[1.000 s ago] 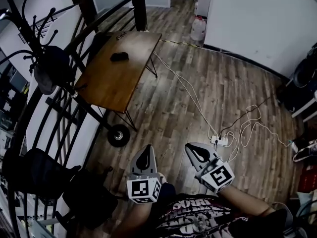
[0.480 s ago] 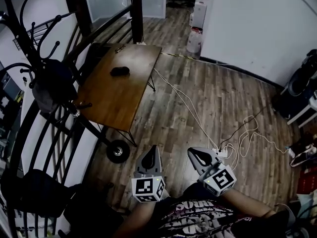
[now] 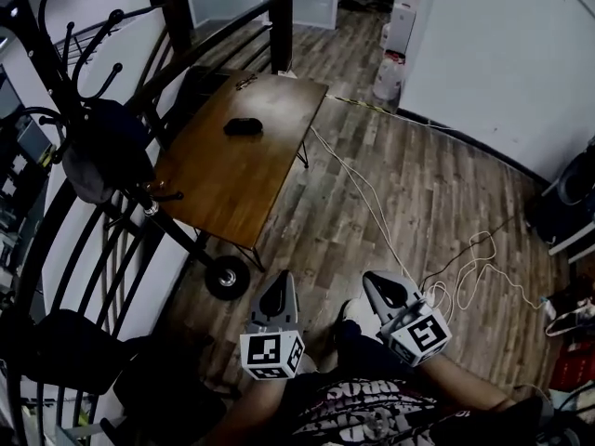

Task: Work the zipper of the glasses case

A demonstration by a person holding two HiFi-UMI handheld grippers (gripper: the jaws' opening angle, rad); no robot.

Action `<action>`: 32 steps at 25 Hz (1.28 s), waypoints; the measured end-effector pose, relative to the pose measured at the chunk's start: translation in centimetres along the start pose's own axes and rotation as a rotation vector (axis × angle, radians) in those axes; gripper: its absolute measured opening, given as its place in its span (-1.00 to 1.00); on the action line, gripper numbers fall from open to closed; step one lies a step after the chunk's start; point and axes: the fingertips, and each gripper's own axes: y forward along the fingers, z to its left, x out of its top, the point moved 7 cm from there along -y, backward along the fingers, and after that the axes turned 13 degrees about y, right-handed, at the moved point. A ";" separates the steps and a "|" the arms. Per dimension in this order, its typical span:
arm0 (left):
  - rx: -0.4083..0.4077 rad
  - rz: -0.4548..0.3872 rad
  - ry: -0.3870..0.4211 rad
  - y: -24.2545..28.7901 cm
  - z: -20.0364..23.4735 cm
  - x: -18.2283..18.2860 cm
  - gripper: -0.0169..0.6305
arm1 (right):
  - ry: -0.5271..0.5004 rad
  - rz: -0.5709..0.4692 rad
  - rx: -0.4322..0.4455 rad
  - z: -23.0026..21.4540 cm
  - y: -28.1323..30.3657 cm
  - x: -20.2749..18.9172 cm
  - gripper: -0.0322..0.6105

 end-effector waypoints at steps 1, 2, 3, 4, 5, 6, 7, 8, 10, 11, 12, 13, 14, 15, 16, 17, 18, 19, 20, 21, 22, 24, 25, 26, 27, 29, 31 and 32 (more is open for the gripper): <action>0.016 0.007 -0.002 0.4 0.5 -0.1 -0.93 | -0.001 -0.001 0.014 -0.1 0.8 0.3 -0.90; 0.032 0.016 -0.005 0.8 0.9 -0.3 -0.93 | -0.007 -0.001 0.032 -0.3 1.6 0.5 -0.90; 0.046 0.026 -0.005 1.2 1.1 -0.4 -0.93 | -0.016 0.001 0.054 -0.6 2.3 0.7 -0.90; 0.060 0.035 -0.002 1.7 1.1 -0.5 -0.93 | -0.028 0.003 0.077 -1.0 3.0 0.7 -0.90; 0.073 0.046 0.001 2.3 1.0 -0.6 -0.93 | -0.042 0.009 0.098 -1.5 3.6 0.8 -0.90; 0.086 0.056 0.004 2.9 0.8 -0.8 -0.93 | -0.053 0.018 0.117 -2.0 4.3 0.8 -0.90; 0.098 0.064 0.005 3.6 0.6 -1.0 -0.93 | -0.057 0.028 0.135 -2.7 5.0 0.8 -0.90; 0.109 0.068 0.004 4.4 0.6 -1.2 -0.93 | -0.054 0.037 0.154 -3.5 5.8 0.7 -0.90; 0.128 0.070 0.001 6.0 0.7 -1.4 -0.93 | -0.039 0.048 0.187 -5.1 7.4 0.9 -0.90; 0.138 0.072 -0.002 6.8 0.8 -1.6 -0.93 | -0.032 0.047 0.198 -6.0 8.3 1.2 -0.90; 0.150 0.075 -0.006 7.6 0.8 -1.7 -0.93 | -0.025 0.047 0.207 -6.8 9.0 1.6 -0.90; 0.163 0.080 -0.014 8.3 0.8 -2.0 -0.93 | -0.017 0.050 0.217 -7.7 9.6 1.7 -0.90; 0.176 0.086 -0.026 9.1 0.7 -2.2 -0.93 | -0.010 0.058 0.228 -8.5 10.0 1.7 -0.90; 0.188 0.091 -0.040 9.7 0.5 -2.3 -0.93 | -0.002 0.071 0.241 -9.4 10.3 1.5 -0.90; 0.199 0.095 -0.051 10.3 0.3 -2.4 -0.93 | 0.007 0.088 0.254 -10.2 10.5 1.1 -0.90; 0.210 0.099 -0.059 10.9 0.2 -2.6 -0.93 | 0.014 0.104 0.265 -11.0 10.7 0.8 -0.90; 0.219 0.102 -0.062 11.6 0.0 -2.7 -0.93 | 0.018 0.116 0.274 -11.8 11.0 0.5 -0.90; 0.229 0.105 -0.063 12.3 0.0 -2.9 -0.93 | 0.020 0.124 0.283 -12.7 11.4 0.3 -0.90; 0.239 0.109 -0.061 13.1 0.0 -3.0 -0.93 | 0.023 0.130 0.292 -13.5 11.9 0.2 -0.90; 0.250 0.115 -0.061 13.9 0.0 -3.2 -0.93 | 0.026 0.133 0.299 -14.3 12.4 0.2 -0.90; 0.261 0.122 -0.061 14.7 -0.2 -3.3 -0.93 | 0.029 0.136 0.306 -15.2 12.8 0.2 -0.90; 0.284 0.130 -0.061 16.2 -0.6 -3.2 -0.93 | 0.027 0.138 0.319 -17.0 13.3 0.6 -0.90; 0.291 0.130 -0.057 16.9 -0.8 -3.0 -0.93 | 0.024 0.137 0.325 -17.8 13.7 0.9 -0.90; 0.295 0.127 -0.050 17.7 -1.1 -2.8 -0.93 | 0.022 0.132 0.329 -18.7 14.0 1.2 -0.90; 0.296 0.125 -0.040 18.3 -1.3 -2.4 -0.93 | 0.021 0.127 0.331 -19.3 14.4 1.5 -0.90; 0.293 0.118 -0.014 19.2 -1.6 -1.5 -0.93 | 0.024 0.118 0.333 -20.3 15.0 2.2 -0.90; 0.296 0.111 0.008 19.9 -1.6 -0.6 -0.93 | 0.020 0.112 0.340 -20.8 15.6 2.9 -0.90; 0.299 0.108 0.013 20.3 -1.5 -0.2 -0.93 | 0.017 0.108 0.346 -21.0 16.1 3.2 -0.90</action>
